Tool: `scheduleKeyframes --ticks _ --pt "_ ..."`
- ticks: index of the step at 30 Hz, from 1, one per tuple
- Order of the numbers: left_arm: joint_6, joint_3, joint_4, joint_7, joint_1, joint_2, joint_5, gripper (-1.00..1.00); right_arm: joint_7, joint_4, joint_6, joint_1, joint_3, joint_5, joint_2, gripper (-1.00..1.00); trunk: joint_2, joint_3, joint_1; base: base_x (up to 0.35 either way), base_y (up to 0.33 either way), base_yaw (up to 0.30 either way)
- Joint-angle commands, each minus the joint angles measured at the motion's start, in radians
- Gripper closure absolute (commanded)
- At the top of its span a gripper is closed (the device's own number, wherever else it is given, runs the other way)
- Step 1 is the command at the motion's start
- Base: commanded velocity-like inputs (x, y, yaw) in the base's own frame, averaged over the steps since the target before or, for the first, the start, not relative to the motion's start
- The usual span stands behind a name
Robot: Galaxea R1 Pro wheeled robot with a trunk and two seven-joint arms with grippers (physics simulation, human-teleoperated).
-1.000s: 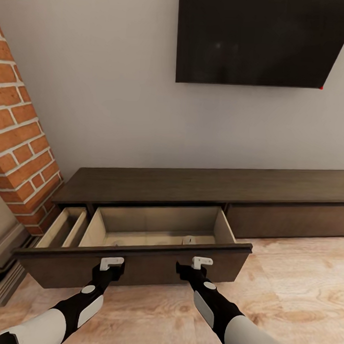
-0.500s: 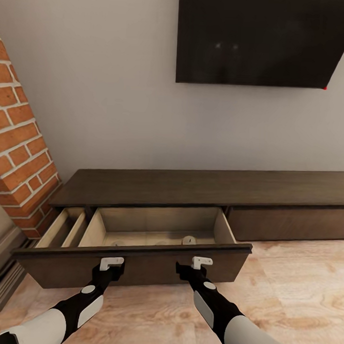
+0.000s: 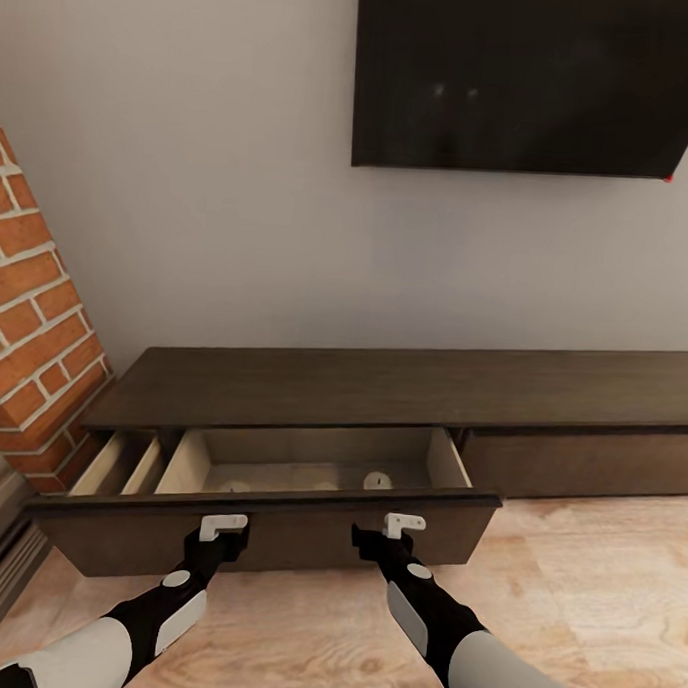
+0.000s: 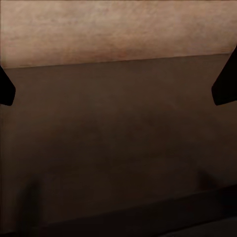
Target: Place each of the two pumpkins and all three candles from the living room inside a cabinet in the living room (use any cabinet), then make sure every cabinet is closed, and position the cauldron so it is next to a table in the living room.
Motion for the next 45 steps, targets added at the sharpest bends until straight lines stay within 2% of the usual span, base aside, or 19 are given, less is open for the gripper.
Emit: scheduleKeyframes --ticks 1,45 --pt "-0.002 -0.011 -0.002 0.007 -0.001 0.001 0.001 -1.0 -0.006 0.001 -0.004 -0.001 0.009 -0.009 0.0 -1.0 0.0 -0.001 0.0 0.194 0.0 0.0" --pt "-0.002 -0.011 -0.003 0.006 -0.001 0.001 0.0 -1.0 -0.006 0.0 -0.004 -0.001 0.009 -0.009 0.0 -1.0 0.0 -0.001 0.0 0.176 0.0 0.0"
